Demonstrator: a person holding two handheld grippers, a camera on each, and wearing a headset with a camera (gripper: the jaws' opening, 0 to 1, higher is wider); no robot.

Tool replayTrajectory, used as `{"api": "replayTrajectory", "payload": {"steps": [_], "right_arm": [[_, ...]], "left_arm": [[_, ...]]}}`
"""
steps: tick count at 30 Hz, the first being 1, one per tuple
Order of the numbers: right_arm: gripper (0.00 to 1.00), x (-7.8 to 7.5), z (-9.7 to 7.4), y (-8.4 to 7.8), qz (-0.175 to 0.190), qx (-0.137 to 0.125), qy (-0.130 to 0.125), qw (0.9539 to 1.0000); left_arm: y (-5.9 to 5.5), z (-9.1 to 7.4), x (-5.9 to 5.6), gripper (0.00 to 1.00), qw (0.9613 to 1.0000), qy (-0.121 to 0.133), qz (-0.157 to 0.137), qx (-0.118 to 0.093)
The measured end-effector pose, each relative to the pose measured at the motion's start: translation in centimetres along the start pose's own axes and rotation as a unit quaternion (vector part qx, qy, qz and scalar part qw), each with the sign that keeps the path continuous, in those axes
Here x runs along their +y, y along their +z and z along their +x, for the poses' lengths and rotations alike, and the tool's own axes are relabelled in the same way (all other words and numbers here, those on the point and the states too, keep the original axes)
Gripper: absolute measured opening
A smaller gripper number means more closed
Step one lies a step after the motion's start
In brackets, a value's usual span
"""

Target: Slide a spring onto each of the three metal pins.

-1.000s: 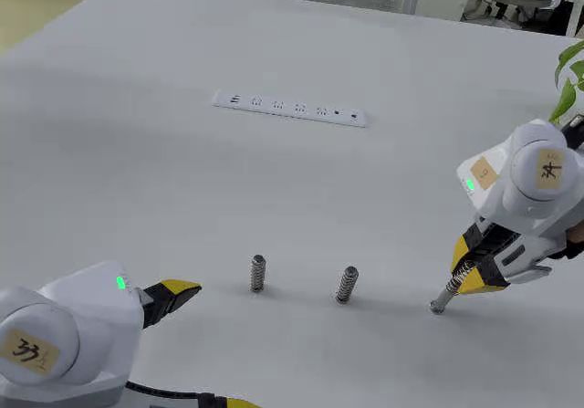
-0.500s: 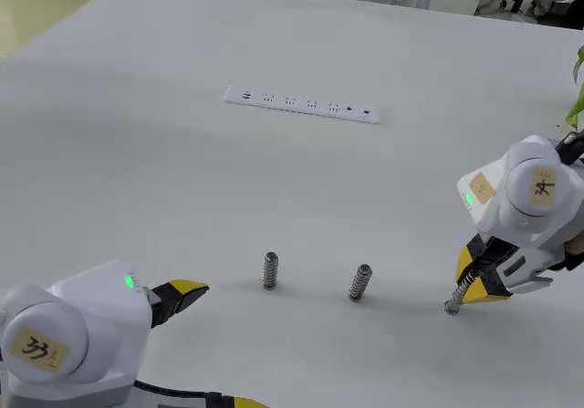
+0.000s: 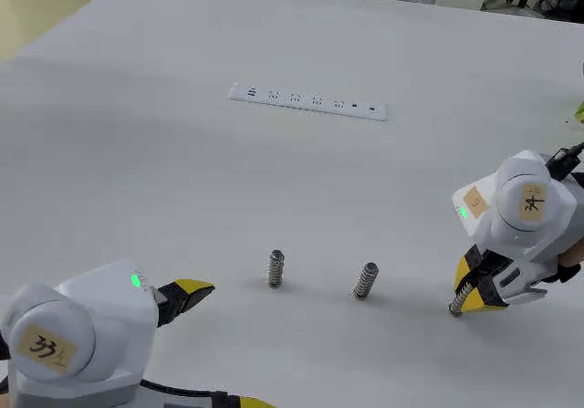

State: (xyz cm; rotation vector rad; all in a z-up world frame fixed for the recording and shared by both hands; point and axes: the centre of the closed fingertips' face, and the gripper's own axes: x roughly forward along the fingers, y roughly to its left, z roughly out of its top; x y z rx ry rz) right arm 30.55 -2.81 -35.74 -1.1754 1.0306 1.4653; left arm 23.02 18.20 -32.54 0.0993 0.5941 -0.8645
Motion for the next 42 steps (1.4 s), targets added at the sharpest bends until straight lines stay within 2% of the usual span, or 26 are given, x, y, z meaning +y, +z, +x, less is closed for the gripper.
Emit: {"api": "replayTrajectory", "payload": {"steps": [14, 18, 25, 31, 40, 42], "right_arm": [[0.08, -0.3, 0.2, 0.0, -0.006, 0.007, -0.006, 0.9999], [0.10, -0.1, 0.2, 0.1, 0.005, 0.001, -0.003, 1.0000], [0.34, -0.2, 0.2, 0.2, 0.023, -0.008, -0.011, 0.9996], [0.55, 0.0, 0.0, 0.7, 0.043, -0.032, -0.022, 0.9983], [0.71, 0.9, -0.1, 0.8, 0.075, -0.066, -0.037, 0.9943], [0.75, 1.1, -0.2, 0.9, 0.086, -0.079, -0.043, 0.9923]], "left_arm": [[0.1, 0.1, -0.3, 0.87, 1.0000, -0.002, 0.000, -0.001], [0.2, 0.1, -0.3, 0.87, 1.0000, -0.002, 0.000, -0.002], [0.2, 0.0, -0.4, 0.87, 1.0000, -0.001, 0.002, -0.003], [0.4, -0.1, -0.5, 0.87, 1.0000, 0.000, 0.005, -0.005], [1.1, -0.2, -0.5, 0.87, 0.9999, 0.002, 0.009, -0.012], [1.2, -0.2, -0.5, 0.88, 0.9999, 0.003, 0.011, -0.013]]}}
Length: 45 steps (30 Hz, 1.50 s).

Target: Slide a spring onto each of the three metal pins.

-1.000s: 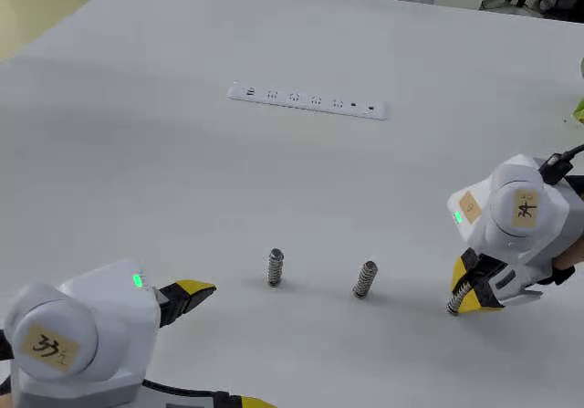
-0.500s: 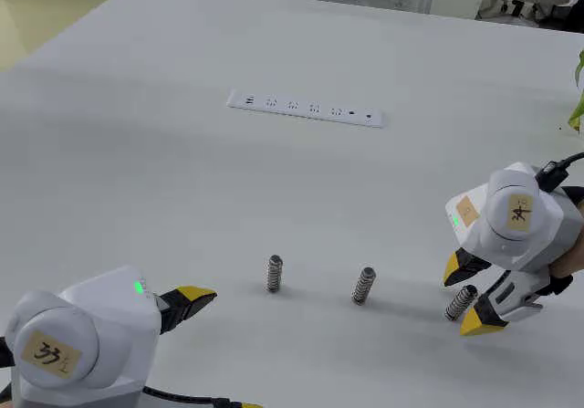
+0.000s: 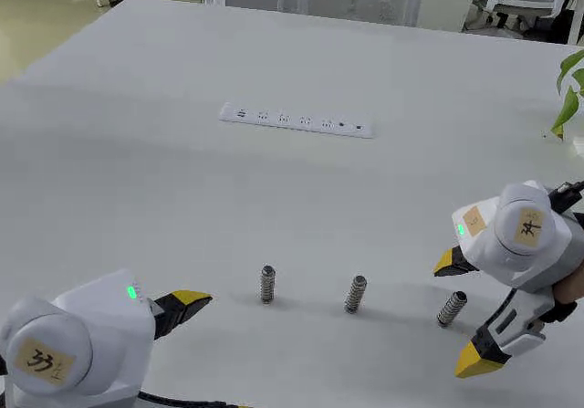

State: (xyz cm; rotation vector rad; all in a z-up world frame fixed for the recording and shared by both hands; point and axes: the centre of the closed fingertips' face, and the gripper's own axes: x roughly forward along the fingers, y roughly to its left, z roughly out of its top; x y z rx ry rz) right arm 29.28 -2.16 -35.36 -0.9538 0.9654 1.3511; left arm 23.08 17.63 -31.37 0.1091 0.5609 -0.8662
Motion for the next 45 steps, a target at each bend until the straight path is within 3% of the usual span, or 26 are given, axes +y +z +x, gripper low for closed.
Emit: {"api": "replayTrajectory", "payload": {"steps": [10, 18, 23, 26, 30, 36, 45], "right_arm": [[0.94, 1.2, -0.5, -0.1, 0.049, -0.050, -0.028, 0.9971], [0.99, 2.9, -1.3, -0.4, 0.075, -0.078, -0.049, 0.9929], [0.99, 3.5, -2.1, -0.3, 0.106, -0.116, -0.074, 0.9848], [0.99, 3.7, -2.6, -0.3, 0.133, -0.145, -0.095, 0.9760], [0.99, 4.2, -2.8, -1.0, 0.154, -0.162, -0.112, 0.9683], [0.99, 5.6, -2.7, -2.2, 0.176, -0.174, -0.117, 0.9617], [0.99, 6.8, -3.3, -4.0, 0.223, -0.193, -0.145, 0.9446]], "left_arm": [[0.3, -0.2, 0.4, 0.87, 0.9999, 0.011, 0.000, -0.004], [0.4, -0.4, 1.2, 0.88, 0.9996, 0.028, -0.003, -0.007], [0.6, -0.7, 1.4, 0.88, 0.9994, 0.034, -0.003, -0.009], [0.6, -0.9, 1.6, 0.88, 0.9992, 0.038, -0.003, -0.009], [0.5, -1.1, 1.7, 0.88, 0.9991, 0.042, -0.003, -0.008], [0.4, -1.4, 1.8, 0.88, 0.9987, 0.051, 0.002, -0.007], [0.2, -1.8, 2.2, 0.87, 0.9982, 0.059, -0.003, -0.010]]}}
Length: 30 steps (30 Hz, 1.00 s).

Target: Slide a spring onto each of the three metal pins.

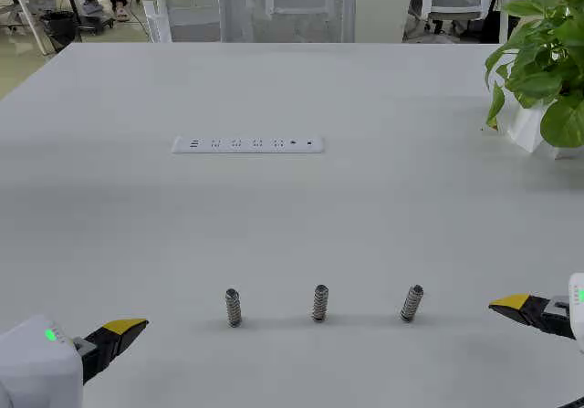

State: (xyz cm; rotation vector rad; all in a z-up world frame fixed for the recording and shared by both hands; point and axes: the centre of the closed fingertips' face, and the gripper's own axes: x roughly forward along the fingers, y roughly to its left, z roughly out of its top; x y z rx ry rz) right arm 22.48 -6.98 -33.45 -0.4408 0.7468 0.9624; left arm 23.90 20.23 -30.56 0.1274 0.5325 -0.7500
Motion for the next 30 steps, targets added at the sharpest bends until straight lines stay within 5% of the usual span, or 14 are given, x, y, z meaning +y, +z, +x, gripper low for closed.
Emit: {"api": "replayTrajectory", "payload": {"steps": [9, 30], "right_arm": [[0.99, 0.65, -1.06, 0.06, 0.021, -0.018, -0.025, 0.9993], [0.99, 0.88, -1.11, 0.12, 0.020, -0.017, -0.026, 0.9993]], "left_arm": [[-0.43, -0.38, 0.13, 0.87, 1.0000, 0.001, -0.005, 0.002], [-0.58, -0.37, -0.13, 0.86, 1.0000, 0.006, -0.007, 0.002]]}}
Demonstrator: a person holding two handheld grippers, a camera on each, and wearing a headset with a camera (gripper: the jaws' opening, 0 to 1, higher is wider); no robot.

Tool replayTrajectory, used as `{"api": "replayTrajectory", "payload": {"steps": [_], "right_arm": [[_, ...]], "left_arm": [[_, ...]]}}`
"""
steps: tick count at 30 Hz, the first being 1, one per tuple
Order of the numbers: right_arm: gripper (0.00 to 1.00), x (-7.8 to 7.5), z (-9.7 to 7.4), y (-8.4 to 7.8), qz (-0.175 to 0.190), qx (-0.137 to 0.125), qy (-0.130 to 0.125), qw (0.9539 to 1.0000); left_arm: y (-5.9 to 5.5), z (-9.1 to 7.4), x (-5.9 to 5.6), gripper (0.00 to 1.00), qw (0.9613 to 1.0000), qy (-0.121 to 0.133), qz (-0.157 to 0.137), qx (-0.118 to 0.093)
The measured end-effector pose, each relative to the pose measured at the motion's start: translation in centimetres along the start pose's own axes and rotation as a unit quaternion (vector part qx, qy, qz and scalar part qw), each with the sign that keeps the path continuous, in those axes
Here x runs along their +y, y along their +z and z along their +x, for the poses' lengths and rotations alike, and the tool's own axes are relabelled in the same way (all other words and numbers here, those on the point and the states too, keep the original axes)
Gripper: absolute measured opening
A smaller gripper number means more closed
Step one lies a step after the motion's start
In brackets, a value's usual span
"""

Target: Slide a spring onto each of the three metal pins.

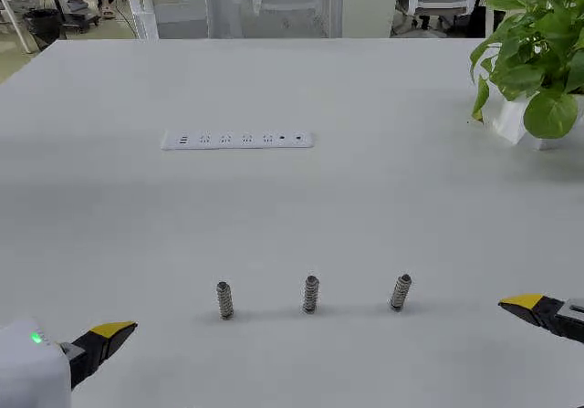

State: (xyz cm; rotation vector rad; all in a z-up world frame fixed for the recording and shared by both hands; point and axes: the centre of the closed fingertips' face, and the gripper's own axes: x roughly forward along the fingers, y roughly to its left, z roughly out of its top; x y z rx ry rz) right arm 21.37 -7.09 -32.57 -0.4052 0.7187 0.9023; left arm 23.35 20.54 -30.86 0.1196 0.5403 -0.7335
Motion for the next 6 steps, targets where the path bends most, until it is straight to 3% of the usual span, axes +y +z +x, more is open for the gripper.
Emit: {"api": "replayTrajectory", "payload": {"steps": [6], "right_arm": [[0.99, -0.05, -0.19, -0.06, -0.006, 0.006, 0.000, 1.0000]], "left_arm": [[0.23, 0.14, -0.06, 0.85, 1.0000, -0.001, 0.001, -0.003]]}}
